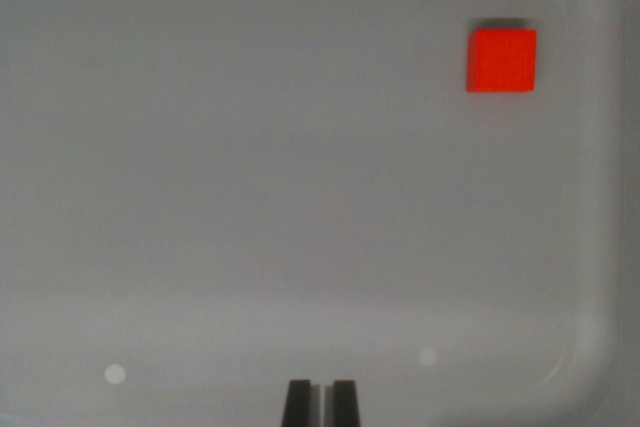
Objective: Reach red block
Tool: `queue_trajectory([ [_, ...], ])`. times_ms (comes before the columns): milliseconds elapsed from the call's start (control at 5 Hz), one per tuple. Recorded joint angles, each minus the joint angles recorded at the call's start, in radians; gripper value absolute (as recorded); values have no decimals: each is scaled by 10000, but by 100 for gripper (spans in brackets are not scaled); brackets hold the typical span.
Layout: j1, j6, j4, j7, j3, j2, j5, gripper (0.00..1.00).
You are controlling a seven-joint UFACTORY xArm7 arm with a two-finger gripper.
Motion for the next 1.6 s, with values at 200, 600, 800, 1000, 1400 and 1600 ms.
queue_trajectory([
  [200,-7,-35,-1,-7,-6,33,-2,0],
  [600,-30,-151,-3,-29,-26,142,-11,0],
  [800,-30,-151,-3,-29,-26,142,-11,0],
  [1000,-67,-340,-7,-66,-59,320,-24,0],
  [1400,-117,-592,-13,-115,-104,559,-42,0],
  [1600,-117,-592,-13,-115,-104,559,-42,0],
])
